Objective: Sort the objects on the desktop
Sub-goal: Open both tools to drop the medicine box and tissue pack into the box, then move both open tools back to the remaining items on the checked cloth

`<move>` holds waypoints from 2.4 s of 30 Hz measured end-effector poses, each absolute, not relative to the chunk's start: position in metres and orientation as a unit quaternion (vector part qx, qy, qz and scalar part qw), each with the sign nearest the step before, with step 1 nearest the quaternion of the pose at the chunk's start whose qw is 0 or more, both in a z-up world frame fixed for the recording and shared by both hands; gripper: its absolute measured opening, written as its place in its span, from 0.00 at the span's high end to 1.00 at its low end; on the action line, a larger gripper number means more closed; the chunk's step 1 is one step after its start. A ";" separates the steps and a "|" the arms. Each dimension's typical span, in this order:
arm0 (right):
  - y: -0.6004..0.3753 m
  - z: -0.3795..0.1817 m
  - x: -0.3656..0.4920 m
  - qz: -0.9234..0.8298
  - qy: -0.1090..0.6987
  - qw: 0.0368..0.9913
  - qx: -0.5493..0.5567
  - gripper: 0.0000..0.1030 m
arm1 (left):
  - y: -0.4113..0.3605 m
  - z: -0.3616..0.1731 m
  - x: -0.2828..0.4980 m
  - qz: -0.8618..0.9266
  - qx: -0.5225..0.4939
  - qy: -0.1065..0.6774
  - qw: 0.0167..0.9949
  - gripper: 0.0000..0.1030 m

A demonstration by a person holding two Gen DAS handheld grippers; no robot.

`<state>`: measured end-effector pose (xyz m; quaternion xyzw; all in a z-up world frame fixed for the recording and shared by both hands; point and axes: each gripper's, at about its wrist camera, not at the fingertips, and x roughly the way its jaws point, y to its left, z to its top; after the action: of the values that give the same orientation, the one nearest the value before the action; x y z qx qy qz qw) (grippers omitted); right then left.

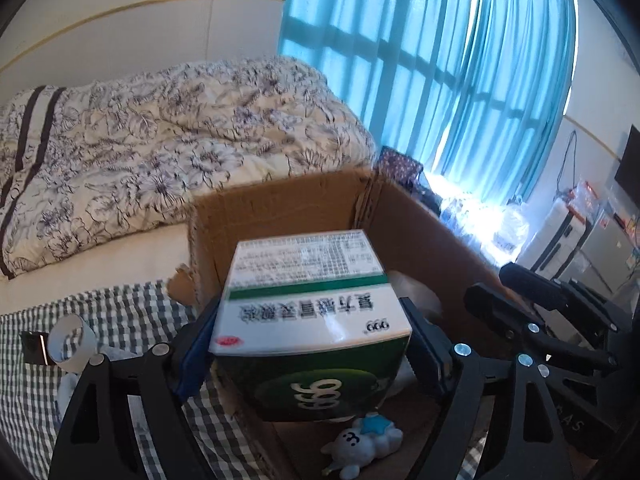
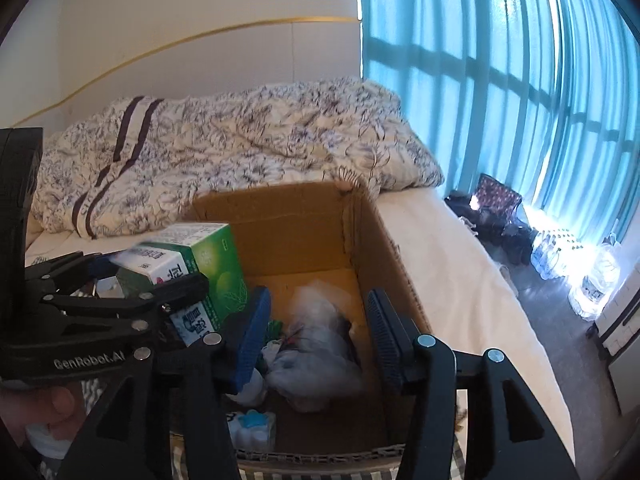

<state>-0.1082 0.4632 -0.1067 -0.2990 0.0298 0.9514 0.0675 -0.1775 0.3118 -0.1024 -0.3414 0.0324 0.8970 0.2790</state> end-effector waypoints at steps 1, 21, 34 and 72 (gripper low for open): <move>0.463 -0.103 -0.106 0.952 0.030 0.069 -0.297 0.51 | 0.311 -0.099 -0.176 0.898 -0.338 0.032 0.280 0.17; 0.442 -0.036 -0.055 0.966 0.022 0.074 -0.245 0.51 | 0.278 -0.019 -0.120 0.920 -0.273 0.023 0.281 0.17; 0.408 0.006 -0.023 0.975 0.006 0.066 -0.211 0.46 | 0.232 0.022 -0.084 0.935 -0.236 0.006 0.264 0.17; 0.277 0.021 -0.005 0.981 -0.010 -0.034 -0.189 0.16 | 0.063 0.042 -0.034 0.971 -0.203 -0.008 0.124 0.00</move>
<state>-0.0052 0.2768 0.0215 -0.1891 -0.0104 0.9813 -0.0345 -0.0336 0.0632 0.0421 -0.2030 -0.0085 0.9712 0.1243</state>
